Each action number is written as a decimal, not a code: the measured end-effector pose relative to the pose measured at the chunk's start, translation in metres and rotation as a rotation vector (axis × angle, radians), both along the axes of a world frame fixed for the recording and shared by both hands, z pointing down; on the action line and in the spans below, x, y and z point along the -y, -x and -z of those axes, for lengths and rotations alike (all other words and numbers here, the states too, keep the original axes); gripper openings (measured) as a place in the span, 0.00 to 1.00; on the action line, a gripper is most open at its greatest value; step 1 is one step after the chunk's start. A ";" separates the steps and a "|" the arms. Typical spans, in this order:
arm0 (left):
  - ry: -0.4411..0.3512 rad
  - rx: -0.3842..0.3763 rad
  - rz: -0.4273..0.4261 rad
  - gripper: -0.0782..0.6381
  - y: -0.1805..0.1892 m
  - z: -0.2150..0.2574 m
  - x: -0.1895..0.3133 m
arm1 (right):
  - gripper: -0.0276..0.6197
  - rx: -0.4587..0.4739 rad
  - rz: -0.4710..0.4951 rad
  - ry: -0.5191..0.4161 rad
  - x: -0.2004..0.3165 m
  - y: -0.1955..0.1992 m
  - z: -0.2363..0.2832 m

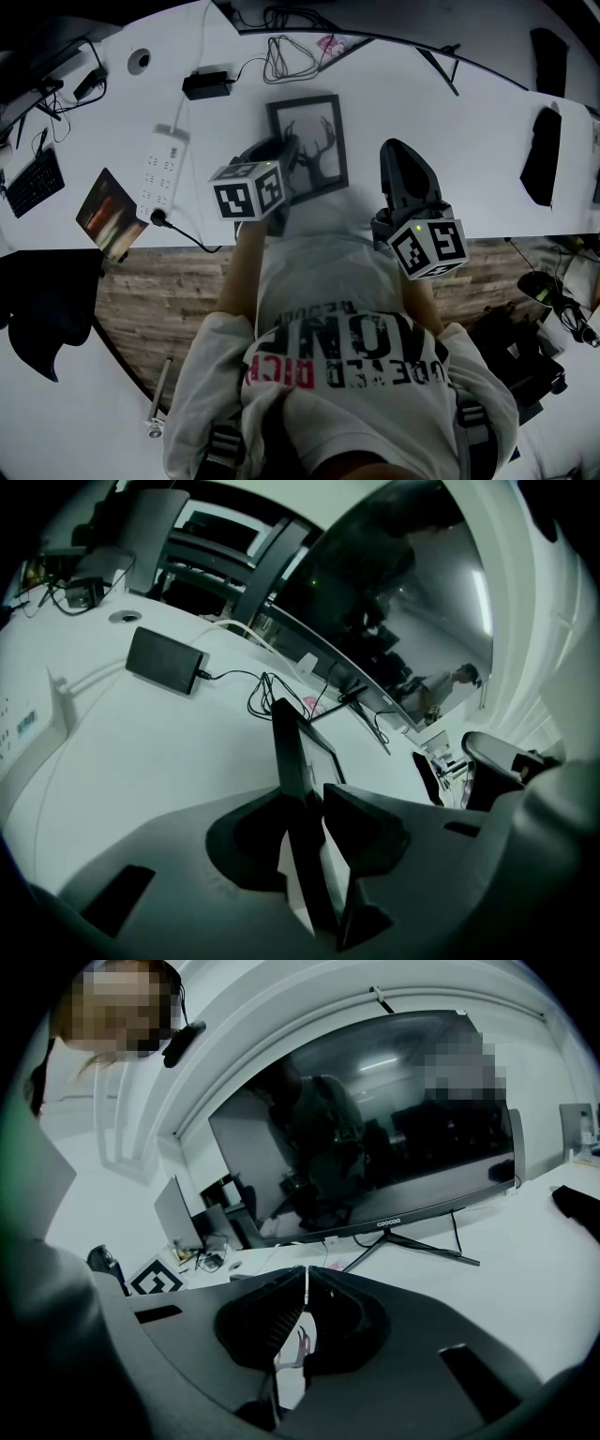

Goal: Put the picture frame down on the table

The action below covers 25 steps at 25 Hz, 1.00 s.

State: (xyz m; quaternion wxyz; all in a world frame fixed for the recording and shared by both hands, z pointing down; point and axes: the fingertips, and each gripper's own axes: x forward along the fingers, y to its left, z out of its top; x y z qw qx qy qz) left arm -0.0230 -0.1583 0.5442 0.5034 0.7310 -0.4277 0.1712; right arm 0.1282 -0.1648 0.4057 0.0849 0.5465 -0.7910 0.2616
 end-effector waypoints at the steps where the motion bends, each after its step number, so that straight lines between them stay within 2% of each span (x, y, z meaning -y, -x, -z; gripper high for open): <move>1: -0.003 0.006 -0.002 0.27 0.001 -0.001 0.000 | 0.05 0.000 0.001 0.000 0.000 0.000 0.000; 18: -0.013 0.076 0.006 0.34 0.013 -0.019 -0.003 | 0.05 0.006 0.011 0.008 0.000 0.004 -0.002; 23: -0.012 0.140 -0.022 0.36 0.017 -0.029 -0.006 | 0.05 0.006 0.009 0.009 0.000 0.004 -0.003; 25: -0.003 0.139 -0.026 0.36 0.017 -0.033 -0.009 | 0.05 0.006 0.008 0.010 0.000 0.004 -0.003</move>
